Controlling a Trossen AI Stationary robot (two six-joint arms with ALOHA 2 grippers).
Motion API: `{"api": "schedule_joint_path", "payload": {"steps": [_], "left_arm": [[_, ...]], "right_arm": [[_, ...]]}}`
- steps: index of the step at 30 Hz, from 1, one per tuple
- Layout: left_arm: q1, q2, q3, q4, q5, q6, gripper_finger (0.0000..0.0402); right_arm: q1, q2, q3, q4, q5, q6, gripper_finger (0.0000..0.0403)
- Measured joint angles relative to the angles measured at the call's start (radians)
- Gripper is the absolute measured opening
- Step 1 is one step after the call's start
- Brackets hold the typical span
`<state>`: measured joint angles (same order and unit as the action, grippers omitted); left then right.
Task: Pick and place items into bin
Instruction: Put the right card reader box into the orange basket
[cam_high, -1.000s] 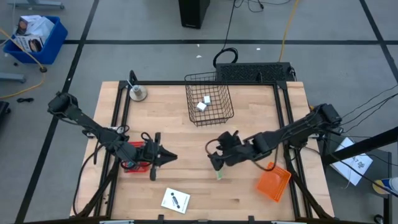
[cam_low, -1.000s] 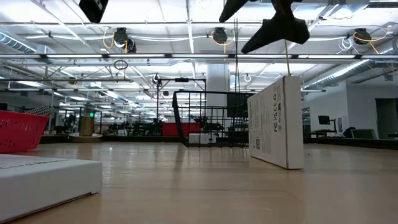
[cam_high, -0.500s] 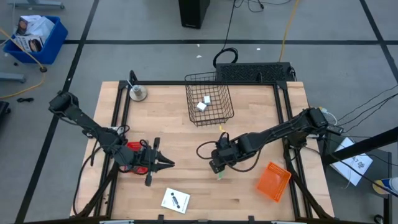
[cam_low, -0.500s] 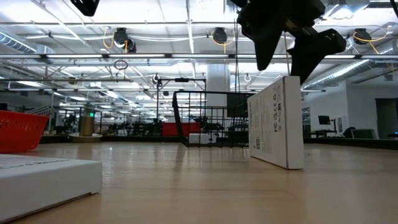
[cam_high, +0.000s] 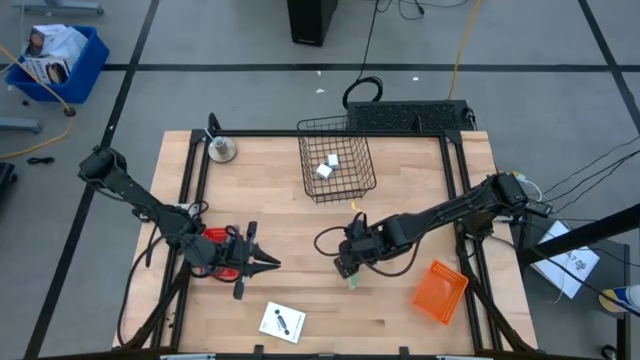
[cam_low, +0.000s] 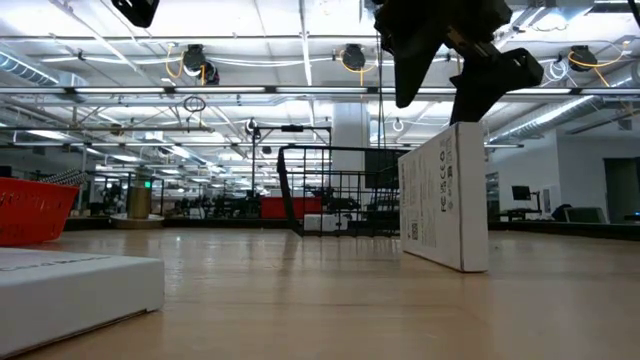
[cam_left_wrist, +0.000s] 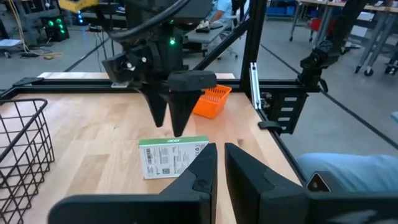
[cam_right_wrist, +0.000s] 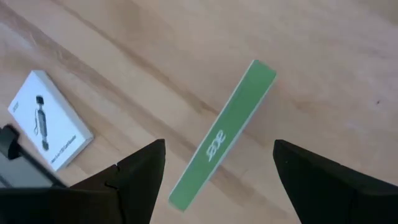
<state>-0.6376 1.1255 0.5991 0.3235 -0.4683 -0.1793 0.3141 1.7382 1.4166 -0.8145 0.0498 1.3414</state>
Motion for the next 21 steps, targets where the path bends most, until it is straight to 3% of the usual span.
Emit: {"api": "schedule_joint_path", "payload": {"steps": [7,21], "left_arm": [[0.0,0.0,0.0,-0.008,0.0,-0.007,0.0035],[0.0,0.0,0.0,-0.008,-0.001,-0.013,0.0035]], "right_arm": [[-0.001,0.0,-0.007,0.008,0.032,-0.027,0.029],[-0.025,-0.001,-0.192,0.198,0.011,-0.022,0.0289]]}}
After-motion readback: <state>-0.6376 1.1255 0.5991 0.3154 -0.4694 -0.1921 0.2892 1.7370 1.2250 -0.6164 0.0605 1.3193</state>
